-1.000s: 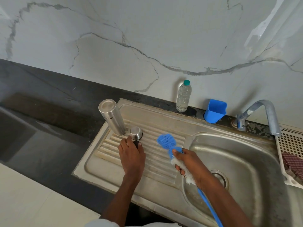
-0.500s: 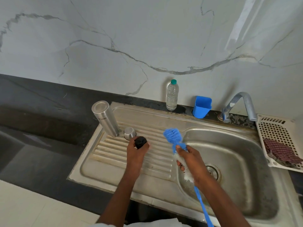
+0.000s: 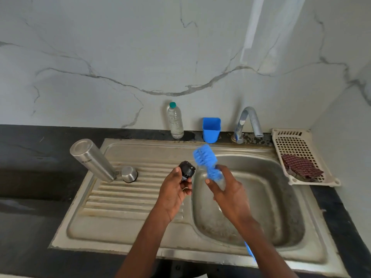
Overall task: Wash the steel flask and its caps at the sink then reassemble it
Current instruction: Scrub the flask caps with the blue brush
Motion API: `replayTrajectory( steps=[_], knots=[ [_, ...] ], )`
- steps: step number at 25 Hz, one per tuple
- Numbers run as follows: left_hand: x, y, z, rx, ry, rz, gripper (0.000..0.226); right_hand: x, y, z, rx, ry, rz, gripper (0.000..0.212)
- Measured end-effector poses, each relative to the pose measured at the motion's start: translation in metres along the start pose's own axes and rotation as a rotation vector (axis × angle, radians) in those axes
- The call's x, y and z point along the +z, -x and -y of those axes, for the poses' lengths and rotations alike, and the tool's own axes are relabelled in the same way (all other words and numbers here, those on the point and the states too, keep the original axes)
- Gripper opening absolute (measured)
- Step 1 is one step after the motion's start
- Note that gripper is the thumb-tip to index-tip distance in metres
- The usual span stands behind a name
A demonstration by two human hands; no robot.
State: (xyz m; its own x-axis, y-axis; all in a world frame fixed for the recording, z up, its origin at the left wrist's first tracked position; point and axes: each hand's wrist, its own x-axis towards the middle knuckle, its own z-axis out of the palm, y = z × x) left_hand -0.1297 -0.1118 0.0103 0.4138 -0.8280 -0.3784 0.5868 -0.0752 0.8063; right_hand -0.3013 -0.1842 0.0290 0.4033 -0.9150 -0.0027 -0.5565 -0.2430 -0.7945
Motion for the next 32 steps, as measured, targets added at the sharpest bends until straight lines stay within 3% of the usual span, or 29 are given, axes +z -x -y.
replayTrajectory(
  steps=[5,9,13,15,19,22,27,29,32],
  knots=[
    [0.026,-0.002,0.005,0.055,-0.043,-0.055,0.043,-0.004,0.003,0.001,-0.229,0.163,-0.046,0.047],
    [0.032,0.003,0.014,0.026,-0.164,-0.155,0.048,-0.006,0.009,-0.012,-0.095,0.191,0.025,0.043],
    [0.035,0.011,0.01,0.124,-0.212,-0.223,0.026,0.002,0.008,0.001,-0.156,0.188,-0.03,0.043],
    [0.032,0.01,0.0,0.142,-0.205,-0.255,0.029,0.003,0.021,-0.014,-0.116,0.207,-0.029,0.042],
    [0.024,0.011,-0.006,0.013,-0.151,-0.306,0.052,0.006,0.021,-0.009,-0.166,0.252,-0.143,0.042],
    [0.035,0.017,-0.013,-0.064,-0.113,-0.313,0.043,0.023,0.018,-0.003,-0.275,0.318,-0.139,0.05],
    [0.029,0.01,-0.026,-0.128,0.049,-0.313,0.03,0.023,0.022,-0.016,-0.191,0.23,-0.149,0.045],
    [0.03,0.011,-0.027,-0.145,0.059,-0.279,0.03,0.026,0.009,-0.005,-0.253,0.237,-0.174,0.043],
    [0.029,0.008,-0.03,-0.166,0.123,-0.214,0.032,0.033,0.019,-0.025,-0.234,0.253,-0.093,0.043]
  ],
)
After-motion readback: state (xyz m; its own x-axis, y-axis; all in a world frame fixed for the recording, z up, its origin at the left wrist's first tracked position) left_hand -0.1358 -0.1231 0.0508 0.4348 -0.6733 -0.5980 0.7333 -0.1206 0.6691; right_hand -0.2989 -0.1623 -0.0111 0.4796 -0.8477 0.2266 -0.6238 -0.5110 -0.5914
